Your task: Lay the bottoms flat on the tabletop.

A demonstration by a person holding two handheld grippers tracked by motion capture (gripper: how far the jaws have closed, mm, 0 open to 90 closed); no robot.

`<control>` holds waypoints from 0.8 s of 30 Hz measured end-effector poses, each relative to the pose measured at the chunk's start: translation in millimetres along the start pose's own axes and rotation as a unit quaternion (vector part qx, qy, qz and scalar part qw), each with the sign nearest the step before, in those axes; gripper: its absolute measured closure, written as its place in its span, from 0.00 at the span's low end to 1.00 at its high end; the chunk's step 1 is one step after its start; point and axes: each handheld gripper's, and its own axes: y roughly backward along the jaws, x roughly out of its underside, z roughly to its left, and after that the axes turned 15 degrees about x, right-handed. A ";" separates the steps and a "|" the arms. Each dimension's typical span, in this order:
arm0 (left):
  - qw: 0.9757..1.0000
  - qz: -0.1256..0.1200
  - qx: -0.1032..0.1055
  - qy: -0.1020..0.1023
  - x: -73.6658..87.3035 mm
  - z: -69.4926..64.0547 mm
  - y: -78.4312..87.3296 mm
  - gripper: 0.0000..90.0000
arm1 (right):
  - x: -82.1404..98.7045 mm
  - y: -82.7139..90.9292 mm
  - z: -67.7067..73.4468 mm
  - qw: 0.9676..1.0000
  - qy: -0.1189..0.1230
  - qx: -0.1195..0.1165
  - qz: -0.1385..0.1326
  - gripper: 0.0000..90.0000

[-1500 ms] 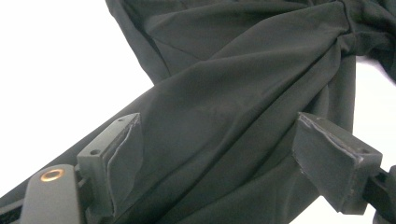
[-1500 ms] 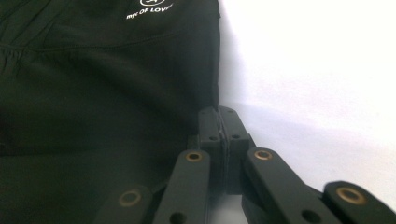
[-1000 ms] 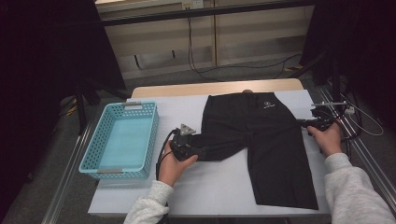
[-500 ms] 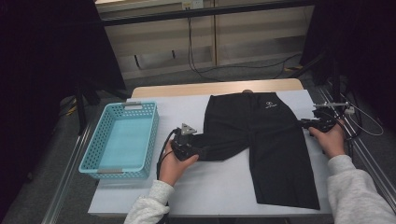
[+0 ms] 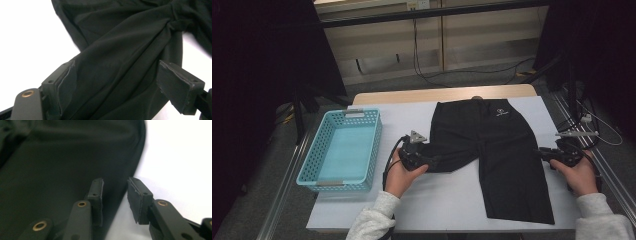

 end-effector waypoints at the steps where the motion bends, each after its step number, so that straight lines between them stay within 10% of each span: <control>1: 1.000 0.001 0.000 -0.002 -0.8 -0.6 0.5 0.20 | 4.5 4.1 2.6 1.000 0.001 -0.008 0.003 0.74; 11: 1.000 -0.006 0.006 -0.009 -5.5 -5.0 0.4 0.19 | 34.7 36.5 15.9 0.999 0.005 -0.025 0.036 0.98; 24: 1.000 -0.008 0.006 -0.008 -6.4 -5.0 0.5 0.19 | 36.4 42.0 -14.5 0.999 -0.008 0.002 0.033 0.97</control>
